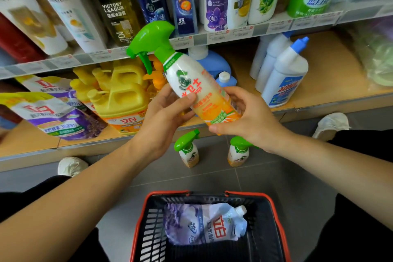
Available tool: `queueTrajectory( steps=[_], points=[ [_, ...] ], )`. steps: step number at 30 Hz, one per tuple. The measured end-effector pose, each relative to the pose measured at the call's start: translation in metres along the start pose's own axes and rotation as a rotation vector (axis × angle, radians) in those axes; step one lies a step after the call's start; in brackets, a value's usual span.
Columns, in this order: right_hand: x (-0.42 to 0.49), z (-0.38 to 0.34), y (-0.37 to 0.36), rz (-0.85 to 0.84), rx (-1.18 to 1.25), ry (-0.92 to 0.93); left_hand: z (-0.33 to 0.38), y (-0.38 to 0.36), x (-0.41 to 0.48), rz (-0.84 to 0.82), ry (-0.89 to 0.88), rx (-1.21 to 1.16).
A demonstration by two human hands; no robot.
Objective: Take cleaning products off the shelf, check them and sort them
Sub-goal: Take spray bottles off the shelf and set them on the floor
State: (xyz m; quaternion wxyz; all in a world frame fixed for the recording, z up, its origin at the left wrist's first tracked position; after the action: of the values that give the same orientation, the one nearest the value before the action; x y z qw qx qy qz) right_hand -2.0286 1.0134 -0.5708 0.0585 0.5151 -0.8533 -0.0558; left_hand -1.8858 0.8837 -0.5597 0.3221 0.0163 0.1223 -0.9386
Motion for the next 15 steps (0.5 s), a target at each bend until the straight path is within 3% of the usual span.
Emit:
queueTrajectory(
  steps=[3, 9, 12, 15],
  points=[
    [-0.006, -0.013, 0.006, 0.159, -0.219, 0.178, 0.0, 0.006, 0.001, 0.014, 0.033, -0.067],
    [-0.009, -0.021, 0.002, 0.172, -0.195, 0.316, -0.003, 0.012, 0.002, 0.03, 0.063, -0.154],
    [-0.005, -0.016, 0.001, 0.151, -0.017, 0.257, 0.0, 0.014, 0.002, 0.014, 0.024, -0.11],
    [0.001, -0.01, 0.0, 0.13, 0.324, 0.04, 0.003, 0.016, 0.003, 0.028, 0.013, -0.148]
  ],
)
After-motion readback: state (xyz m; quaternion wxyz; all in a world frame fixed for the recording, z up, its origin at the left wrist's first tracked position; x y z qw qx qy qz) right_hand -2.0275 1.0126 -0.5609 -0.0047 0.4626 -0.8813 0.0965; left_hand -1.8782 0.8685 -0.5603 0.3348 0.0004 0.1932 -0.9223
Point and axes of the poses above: each hand's wrist, its own x-axis towards the middle knuckle, its own y-axis out of the back of the hand, z = x × y, the point moved 4 cm from there along x, towards the middle knuckle, and after that the axes turned 5 degrees about x, right-handed, at the moved point
